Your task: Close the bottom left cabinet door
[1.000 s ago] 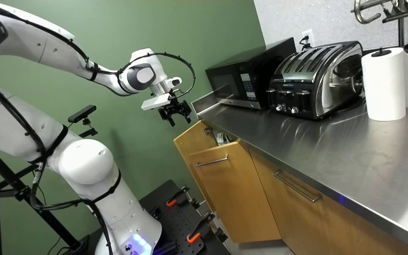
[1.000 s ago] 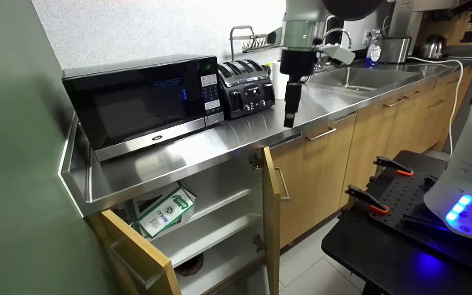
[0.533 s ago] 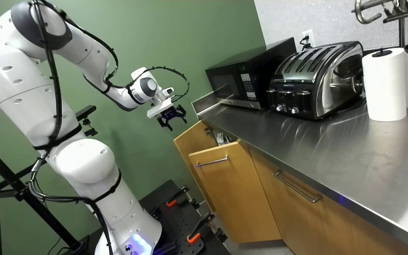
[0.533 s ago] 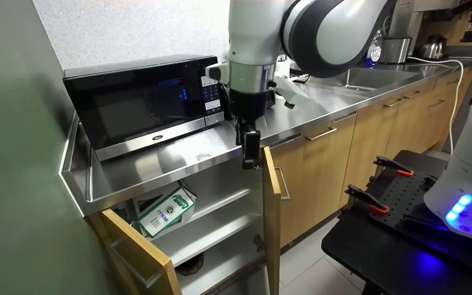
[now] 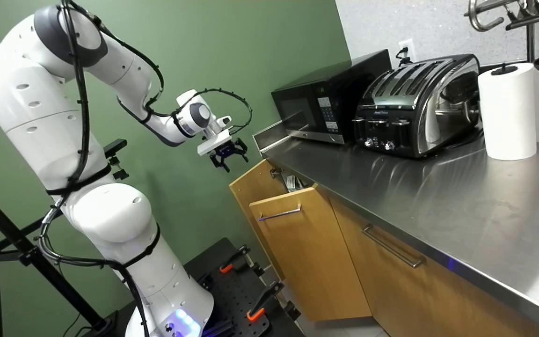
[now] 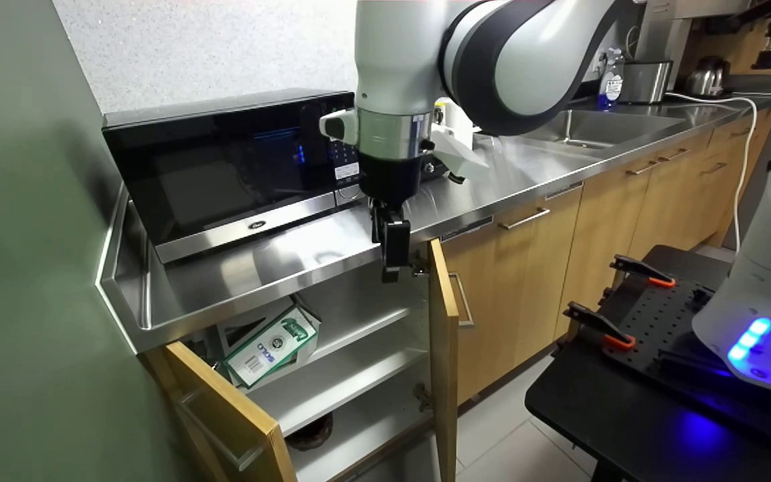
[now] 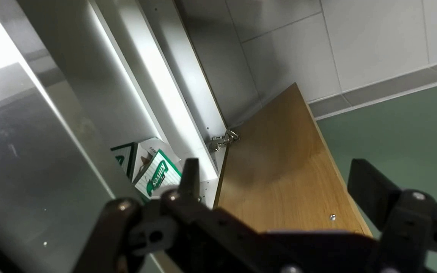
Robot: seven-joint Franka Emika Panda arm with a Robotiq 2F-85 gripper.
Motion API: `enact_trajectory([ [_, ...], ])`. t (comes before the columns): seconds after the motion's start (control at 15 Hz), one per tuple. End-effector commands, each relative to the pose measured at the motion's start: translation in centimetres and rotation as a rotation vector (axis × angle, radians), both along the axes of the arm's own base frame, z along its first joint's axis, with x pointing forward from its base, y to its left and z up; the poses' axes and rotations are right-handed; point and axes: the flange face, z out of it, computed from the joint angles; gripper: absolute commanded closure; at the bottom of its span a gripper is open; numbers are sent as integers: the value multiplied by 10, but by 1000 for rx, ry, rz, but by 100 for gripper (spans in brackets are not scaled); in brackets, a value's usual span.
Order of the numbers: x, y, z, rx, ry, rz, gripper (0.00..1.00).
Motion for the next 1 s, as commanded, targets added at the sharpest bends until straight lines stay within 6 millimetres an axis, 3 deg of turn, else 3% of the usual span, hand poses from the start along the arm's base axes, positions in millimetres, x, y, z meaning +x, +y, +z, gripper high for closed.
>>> enact_trajectory([
  [0.0, 12, 32, 3, 47, -76, 51, 0],
  [0.4, 30, 92, 0, 169, -147, 317, 0],
  [0.47, 31, 101, -3, 196, -151, 363, 25],
  [0.6, 32, 116, -12, 244, -156, 463, 34],
  [0.93, 29, 145, -38, 289, -119, 729, 73],
])
